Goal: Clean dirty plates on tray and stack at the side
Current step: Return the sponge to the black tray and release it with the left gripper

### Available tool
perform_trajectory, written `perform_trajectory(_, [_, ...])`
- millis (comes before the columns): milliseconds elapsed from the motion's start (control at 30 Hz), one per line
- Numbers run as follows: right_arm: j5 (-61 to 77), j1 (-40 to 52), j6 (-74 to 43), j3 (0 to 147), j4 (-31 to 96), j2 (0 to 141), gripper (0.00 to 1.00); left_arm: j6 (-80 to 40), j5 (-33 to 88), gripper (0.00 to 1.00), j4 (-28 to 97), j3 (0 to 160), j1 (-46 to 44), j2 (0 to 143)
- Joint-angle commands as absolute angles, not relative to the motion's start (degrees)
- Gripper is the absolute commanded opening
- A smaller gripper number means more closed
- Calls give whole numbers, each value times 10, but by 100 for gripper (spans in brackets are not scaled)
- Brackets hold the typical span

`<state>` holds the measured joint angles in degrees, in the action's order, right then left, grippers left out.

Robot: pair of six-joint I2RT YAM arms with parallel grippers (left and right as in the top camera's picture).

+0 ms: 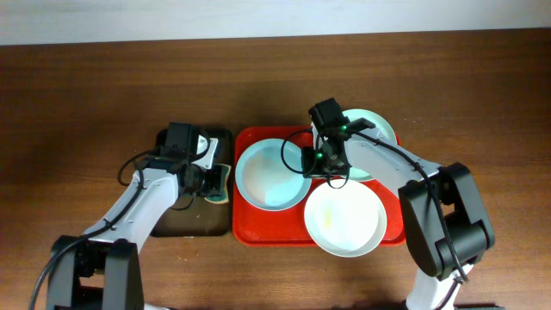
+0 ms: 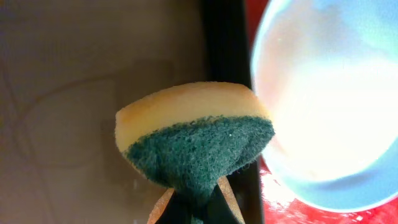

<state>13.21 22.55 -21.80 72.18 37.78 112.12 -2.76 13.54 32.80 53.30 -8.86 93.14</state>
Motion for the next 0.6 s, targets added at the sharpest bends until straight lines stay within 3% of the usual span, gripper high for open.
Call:
perform_trajectory(0, [133, 229, -213, 719, 378, 1111, 4, -36, 172, 0, 328, 528, -88, 931])
perform_trajectory(433, [133, 229, -213, 719, 378, 1111, 4, -49, 215, 0, 317, 528, -88, 931])
perform_trajectory(567, [133, 229, -213, 719, 378, 1111, 5, -49, 128, 0, 319, 528, -88, 931])
